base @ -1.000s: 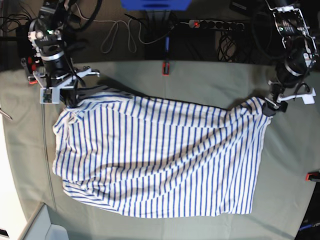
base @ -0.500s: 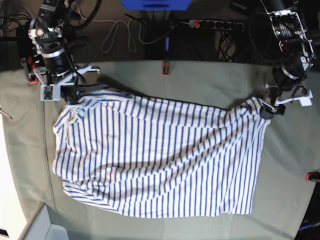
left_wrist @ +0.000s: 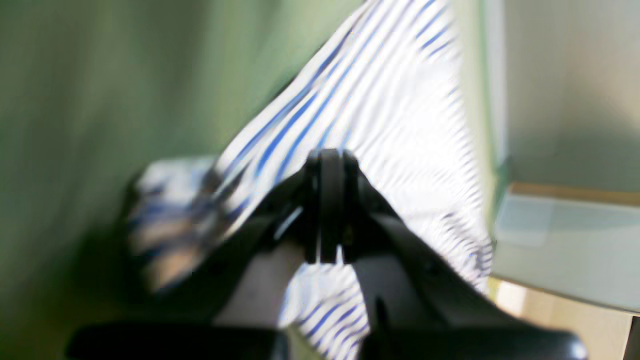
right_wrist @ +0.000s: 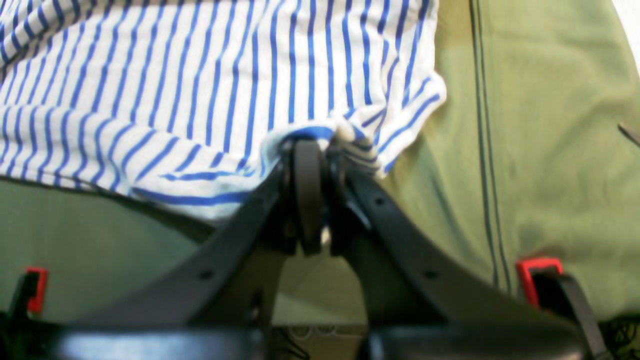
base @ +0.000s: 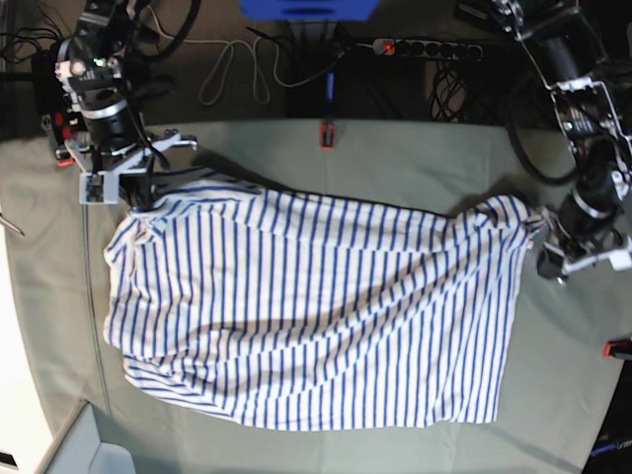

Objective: Layout the t-shirt on the table in an organized manner, then fold the t-shirt properly
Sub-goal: 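Hold the shirt with the right gripper and regrasp its corner with the left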

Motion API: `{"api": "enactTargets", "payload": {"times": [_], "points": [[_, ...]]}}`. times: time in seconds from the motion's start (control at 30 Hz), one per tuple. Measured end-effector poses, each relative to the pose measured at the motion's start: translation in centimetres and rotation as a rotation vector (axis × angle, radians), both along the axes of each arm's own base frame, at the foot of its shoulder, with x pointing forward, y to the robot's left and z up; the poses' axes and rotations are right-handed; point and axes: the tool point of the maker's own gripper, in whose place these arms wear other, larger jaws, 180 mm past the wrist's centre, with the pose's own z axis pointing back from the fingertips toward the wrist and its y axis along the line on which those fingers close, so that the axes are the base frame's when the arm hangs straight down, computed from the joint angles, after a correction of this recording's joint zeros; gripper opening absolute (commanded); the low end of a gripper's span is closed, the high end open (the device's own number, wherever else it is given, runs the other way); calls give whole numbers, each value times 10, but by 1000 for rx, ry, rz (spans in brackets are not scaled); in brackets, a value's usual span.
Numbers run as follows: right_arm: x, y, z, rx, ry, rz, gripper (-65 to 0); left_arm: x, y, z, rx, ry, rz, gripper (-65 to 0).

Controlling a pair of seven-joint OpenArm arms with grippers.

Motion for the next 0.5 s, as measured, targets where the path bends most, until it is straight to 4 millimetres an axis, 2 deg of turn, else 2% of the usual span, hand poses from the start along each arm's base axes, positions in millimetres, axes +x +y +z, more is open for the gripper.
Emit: {"api": "enactTargets", "payload": {"times": [0.1,0.17,0.27,0.37,0.43,0.5], "points": [[0,-3,0,-13,2,3,-650,19,15,38,64,-84,-7,-648],[0,-3,0,-13,3,3,-650,21,20,48,84,-107,-4,-649],[0,-2,0,-9,2,2,-650,12,16,36,72,-74,-8,-645],[0,-1,0,-6,2,2,-650,-12,13,11,67,1,-18,-637],[0,-2,0,-8,3,2,-650,-31,15,-5,70,53,-16,-582],[-1,-2,-1,-8,5,1,-650,-43,15,-15,67,85,-15,-485]]}}
